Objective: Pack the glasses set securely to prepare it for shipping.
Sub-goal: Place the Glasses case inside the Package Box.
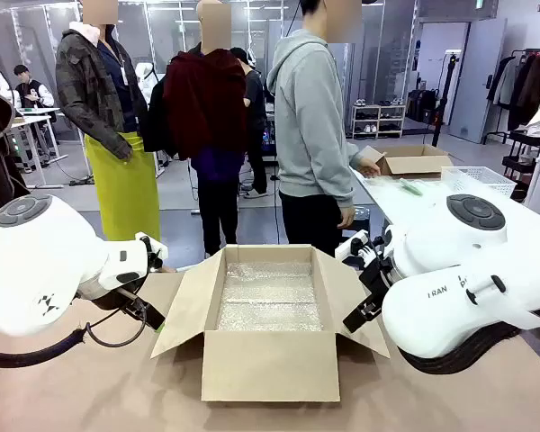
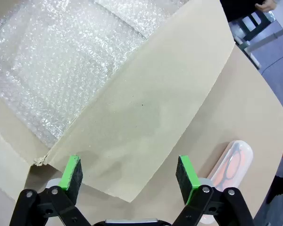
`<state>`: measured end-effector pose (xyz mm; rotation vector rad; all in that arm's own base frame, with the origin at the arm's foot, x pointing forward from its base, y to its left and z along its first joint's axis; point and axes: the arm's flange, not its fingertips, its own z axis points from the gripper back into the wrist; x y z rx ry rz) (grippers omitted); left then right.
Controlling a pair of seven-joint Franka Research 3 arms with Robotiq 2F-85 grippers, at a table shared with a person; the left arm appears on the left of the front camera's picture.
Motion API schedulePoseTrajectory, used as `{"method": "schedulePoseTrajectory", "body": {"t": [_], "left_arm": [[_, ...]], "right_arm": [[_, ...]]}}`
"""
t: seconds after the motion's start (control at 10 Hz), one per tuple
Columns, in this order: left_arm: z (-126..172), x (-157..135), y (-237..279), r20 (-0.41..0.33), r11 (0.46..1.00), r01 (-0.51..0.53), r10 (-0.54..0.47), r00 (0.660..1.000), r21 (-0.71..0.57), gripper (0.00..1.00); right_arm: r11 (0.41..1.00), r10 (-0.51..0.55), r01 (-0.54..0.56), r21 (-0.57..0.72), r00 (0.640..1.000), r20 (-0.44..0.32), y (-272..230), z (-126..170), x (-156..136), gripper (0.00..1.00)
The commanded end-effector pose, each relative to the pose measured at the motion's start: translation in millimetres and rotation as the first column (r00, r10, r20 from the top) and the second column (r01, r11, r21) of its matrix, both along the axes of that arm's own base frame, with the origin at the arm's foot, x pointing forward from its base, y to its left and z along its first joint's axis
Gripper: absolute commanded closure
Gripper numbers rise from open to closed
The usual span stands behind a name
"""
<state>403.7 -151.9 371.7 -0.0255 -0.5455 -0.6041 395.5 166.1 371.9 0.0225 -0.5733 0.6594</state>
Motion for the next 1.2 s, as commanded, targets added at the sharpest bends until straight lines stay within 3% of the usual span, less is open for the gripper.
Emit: {"method": "schedulePoseTrajectory", "body": {"t": [0.0,0.8,1.0,1.1], "left_arm": [[0.0,-0.1,-0.1,0.000,1.000,0.000,0.000,1.000,0.000,0.00],[0.0,-0.3,-0.9,0.000,1.000,0.002,-0.002,1.000,0.001,0.00],[72.2,-3.9,1.0,0.081,0.994,0.082,-0.076,0.994,-0.073,0.00],[102.3,-9.5,5.0,0.082,0.988,0.125,-0.118,0.990,-0.085,0.00]], "right_arm": [[1.000,0.000,0.000,0.000,1.000,0.000,0.0,0.0,0.0,0.00],[1.000,0.000,0.000,-0.001,1.000,0.001,-0.6,0.0,0.3,0.00],[0.998,-0.067,0.068,0.012,0.994,-0.091,-25.4,33.4,8.3,0.00],[0.992,-0.121,0.122,0.003,0.986,-0.119,-36.0,46.1,12.5,0.00]]}}
